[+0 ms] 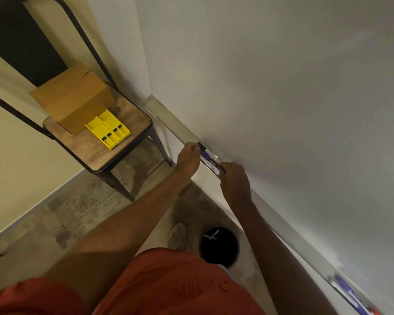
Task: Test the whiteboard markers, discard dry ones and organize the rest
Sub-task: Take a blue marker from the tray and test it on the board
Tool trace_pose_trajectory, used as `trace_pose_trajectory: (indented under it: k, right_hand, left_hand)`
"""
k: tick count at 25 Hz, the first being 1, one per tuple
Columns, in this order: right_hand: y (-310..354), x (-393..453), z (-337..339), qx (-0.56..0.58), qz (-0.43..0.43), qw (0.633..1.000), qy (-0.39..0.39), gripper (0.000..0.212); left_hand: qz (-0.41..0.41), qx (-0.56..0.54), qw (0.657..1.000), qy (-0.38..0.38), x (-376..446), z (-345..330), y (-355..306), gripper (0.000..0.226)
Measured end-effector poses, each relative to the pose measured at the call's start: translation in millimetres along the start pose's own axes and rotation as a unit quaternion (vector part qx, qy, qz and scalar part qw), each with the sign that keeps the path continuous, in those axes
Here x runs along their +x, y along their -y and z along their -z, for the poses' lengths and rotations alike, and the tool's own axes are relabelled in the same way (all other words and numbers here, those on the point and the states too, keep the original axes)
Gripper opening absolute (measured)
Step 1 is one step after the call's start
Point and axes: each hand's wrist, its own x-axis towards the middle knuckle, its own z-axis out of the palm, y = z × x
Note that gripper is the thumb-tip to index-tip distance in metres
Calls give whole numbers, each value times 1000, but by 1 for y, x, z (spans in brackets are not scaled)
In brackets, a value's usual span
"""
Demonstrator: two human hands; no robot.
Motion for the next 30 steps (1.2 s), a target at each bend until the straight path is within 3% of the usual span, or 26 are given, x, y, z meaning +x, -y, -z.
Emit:
trace_pose_trajectory:
  k: [3,6,11,19,26,30]
  right_hand:
    - [4,17,-9,0,11,1000,-6,25]
    - [10,27,-18,-10,9,1000,-7,26]
    - [15,31,-28,-13,-8,1000,7,36]
    - [7,22,-22,3,5,1000,24,42]
    - [-22,-13,-27,4,22,999,-44,24]
    - [-45,-54,-27,-6,0,999,-53,29]
  left_hand:
    - [-68,100,993,-16,28,5,10,33]
    - [-82,152,985,5,39,5,17,38]
    - [-129,139,982,9,33,3,17,39]
    - [-128,107,986,9,35,1,18,35]
    - [-164,138,976,-49,2,-9,29,39]
    - [-206,165,964,-36,-29,-34,51,39]
